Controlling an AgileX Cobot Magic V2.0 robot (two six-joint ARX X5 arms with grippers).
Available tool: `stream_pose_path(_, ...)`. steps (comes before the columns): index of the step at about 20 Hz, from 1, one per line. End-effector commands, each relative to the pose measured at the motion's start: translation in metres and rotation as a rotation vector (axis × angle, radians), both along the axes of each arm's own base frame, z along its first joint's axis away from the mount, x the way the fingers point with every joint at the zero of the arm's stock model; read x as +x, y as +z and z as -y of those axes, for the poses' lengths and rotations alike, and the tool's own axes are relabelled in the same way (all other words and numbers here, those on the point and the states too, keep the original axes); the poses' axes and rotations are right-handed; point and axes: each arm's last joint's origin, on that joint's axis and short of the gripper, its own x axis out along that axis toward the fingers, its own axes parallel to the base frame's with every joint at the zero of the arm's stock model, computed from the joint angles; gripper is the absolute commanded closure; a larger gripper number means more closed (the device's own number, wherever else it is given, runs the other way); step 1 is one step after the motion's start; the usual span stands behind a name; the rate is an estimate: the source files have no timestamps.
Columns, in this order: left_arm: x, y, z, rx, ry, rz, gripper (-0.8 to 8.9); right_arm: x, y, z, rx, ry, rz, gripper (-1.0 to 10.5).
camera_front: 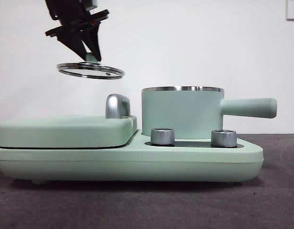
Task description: Put the buns in a small steamer
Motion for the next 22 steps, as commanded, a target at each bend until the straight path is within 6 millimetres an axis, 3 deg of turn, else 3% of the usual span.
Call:
stream_pose_path(1, -0.003, 0.004, 0.019, -0.021, -0.034, 0.008, 8.03, -0.016, -0.026, 0.01, 0.066, -0.019, 0.019, 5.2)
stream_pose_path(6, -0.028, 0.002, 0.072, -0.016, -0.165, -0.025, 8.03, -0.038, -0.065, 0.031, 0.169, -0.024, 0.1, 5.2)
stream_pose_path(12, -0.067, 0.002, 0.132, 0.0, -0.342, -0.033, 8.03, -0.044, -0.074, 0.037, 0.179, -0.029, 0.113, 5.2)
stream_pose_path(17, -0.084, 0.004, 0.158, -0.016, -0.417, 0.004, 8.03, -0.043, -0.074, 0.038, 0.166, -0.049, 0.128, 5.2)
stream_pose_path(22, -0.083, -0.001, 0.165, -0.026, -0.429, 0.022, 8.03, -0.043, -0.074, 0.038, 0.153, -0.062, 0.142, 5.2)
